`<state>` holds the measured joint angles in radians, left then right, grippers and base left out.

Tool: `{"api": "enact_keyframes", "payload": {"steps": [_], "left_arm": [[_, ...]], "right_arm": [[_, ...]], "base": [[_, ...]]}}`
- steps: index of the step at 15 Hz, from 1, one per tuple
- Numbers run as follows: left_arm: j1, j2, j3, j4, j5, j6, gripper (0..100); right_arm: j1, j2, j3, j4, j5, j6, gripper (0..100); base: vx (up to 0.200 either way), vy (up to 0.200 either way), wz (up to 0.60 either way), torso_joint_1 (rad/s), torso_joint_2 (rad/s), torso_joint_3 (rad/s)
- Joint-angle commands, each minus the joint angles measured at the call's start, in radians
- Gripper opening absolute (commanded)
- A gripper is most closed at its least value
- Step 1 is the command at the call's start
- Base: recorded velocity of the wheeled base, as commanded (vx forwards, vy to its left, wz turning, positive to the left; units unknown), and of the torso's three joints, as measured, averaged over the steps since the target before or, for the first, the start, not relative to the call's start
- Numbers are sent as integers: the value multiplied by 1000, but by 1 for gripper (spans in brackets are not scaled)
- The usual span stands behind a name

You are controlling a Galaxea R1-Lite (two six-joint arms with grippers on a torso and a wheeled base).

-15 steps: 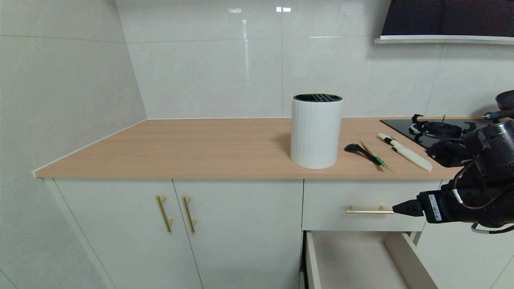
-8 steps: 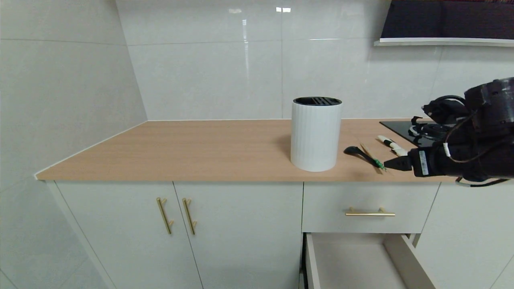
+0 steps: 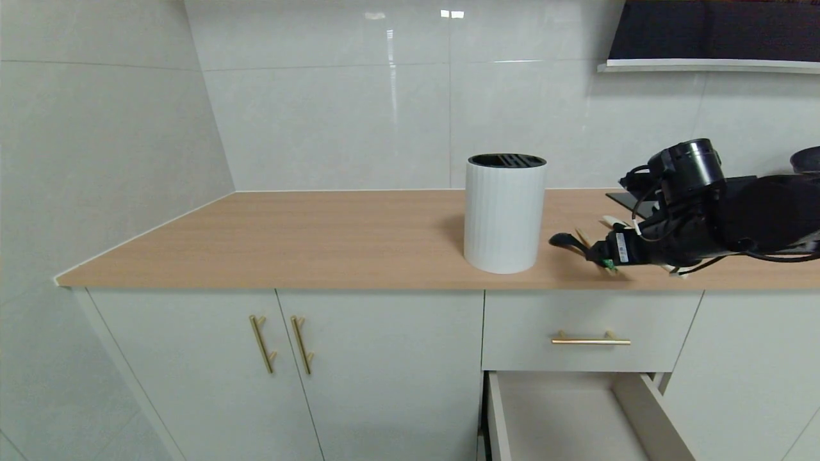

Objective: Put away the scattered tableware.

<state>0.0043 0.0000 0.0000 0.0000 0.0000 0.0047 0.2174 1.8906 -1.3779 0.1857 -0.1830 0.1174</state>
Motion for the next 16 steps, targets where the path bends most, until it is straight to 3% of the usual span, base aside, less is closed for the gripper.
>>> {"api": "enact_keyframes", "payload": {"steps": [1,13,14,16], "left_arm": [[0,0,0,0,0,0,100],[0,0,0,0,0,0,100],[0,0,0,0,0,0,100],[0,0,0,0,0,0,100]], "right_arm": [[-12,88,-43,-6,0,27,100],[-43,151,-75,-11,0,44,100],[-43,157,-76,-11,0,45,0],[-43,163,-76,-11,0,44,0]], "base": [[0,0,0,0,0,0],[0,0,0,0,0,0],[0,0,0,0,0,0],[0,0,0,0,0,0]]}}
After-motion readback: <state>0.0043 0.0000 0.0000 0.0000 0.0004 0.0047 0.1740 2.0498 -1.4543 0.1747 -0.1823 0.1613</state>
